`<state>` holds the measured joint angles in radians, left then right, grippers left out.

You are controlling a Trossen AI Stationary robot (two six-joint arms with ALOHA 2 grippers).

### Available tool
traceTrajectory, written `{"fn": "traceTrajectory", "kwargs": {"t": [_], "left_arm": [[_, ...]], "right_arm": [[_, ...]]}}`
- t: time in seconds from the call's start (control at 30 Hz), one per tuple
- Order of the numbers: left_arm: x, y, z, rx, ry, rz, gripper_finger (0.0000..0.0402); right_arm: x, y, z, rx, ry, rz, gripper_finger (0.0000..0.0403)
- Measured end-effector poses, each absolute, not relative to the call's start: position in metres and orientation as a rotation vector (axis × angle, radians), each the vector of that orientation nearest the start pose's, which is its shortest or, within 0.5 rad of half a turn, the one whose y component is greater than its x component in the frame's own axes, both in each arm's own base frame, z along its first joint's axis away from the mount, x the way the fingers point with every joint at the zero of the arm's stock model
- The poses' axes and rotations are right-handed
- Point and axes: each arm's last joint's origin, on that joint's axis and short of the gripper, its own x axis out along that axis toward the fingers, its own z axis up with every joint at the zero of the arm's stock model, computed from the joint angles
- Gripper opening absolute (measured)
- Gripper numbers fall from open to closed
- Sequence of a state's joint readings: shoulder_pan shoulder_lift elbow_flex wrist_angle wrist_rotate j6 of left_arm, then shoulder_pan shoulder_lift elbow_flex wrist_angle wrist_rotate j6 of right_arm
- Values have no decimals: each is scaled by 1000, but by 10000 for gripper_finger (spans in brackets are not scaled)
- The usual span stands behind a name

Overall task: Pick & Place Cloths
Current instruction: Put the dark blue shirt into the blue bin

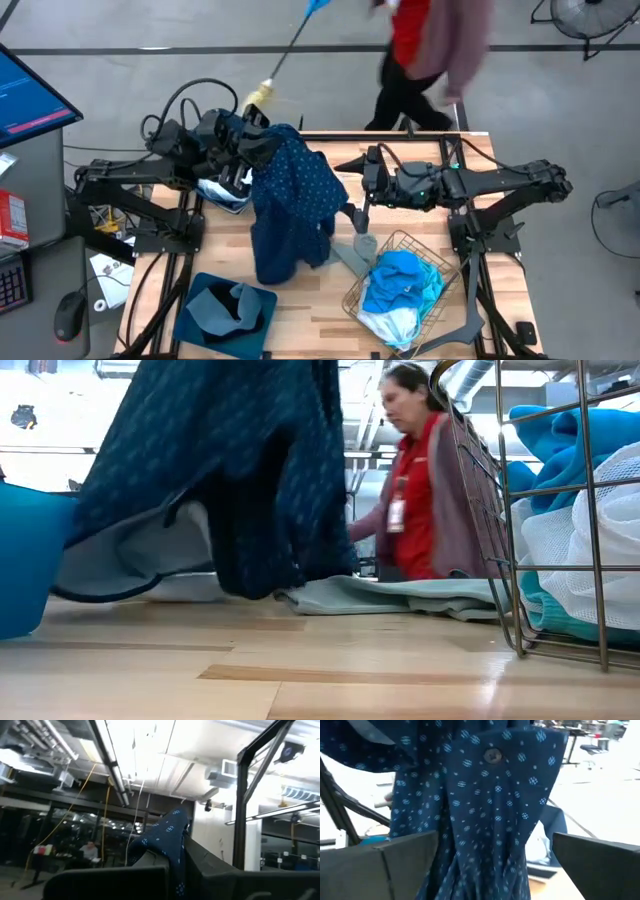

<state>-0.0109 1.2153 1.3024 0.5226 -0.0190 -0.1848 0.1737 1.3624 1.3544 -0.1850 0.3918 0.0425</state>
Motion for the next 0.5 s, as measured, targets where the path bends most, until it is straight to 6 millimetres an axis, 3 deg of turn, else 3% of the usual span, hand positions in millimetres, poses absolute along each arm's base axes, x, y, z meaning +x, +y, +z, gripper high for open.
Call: {"fn": "traceTrajectory", "kwargs": {"t": [0.13,0.27,0.5], "left_arm": [[250,-3,496,-179,-630,-77,0],[255,-3,497,-165,-622,-72,0],[261,-4,492,-189,-602,-88,0]], "right_arm": [[316,36,398,11,142,-150,384],[340,37,384,22,115,-50,395],[385,38,353,1,135,-27,394]]}}
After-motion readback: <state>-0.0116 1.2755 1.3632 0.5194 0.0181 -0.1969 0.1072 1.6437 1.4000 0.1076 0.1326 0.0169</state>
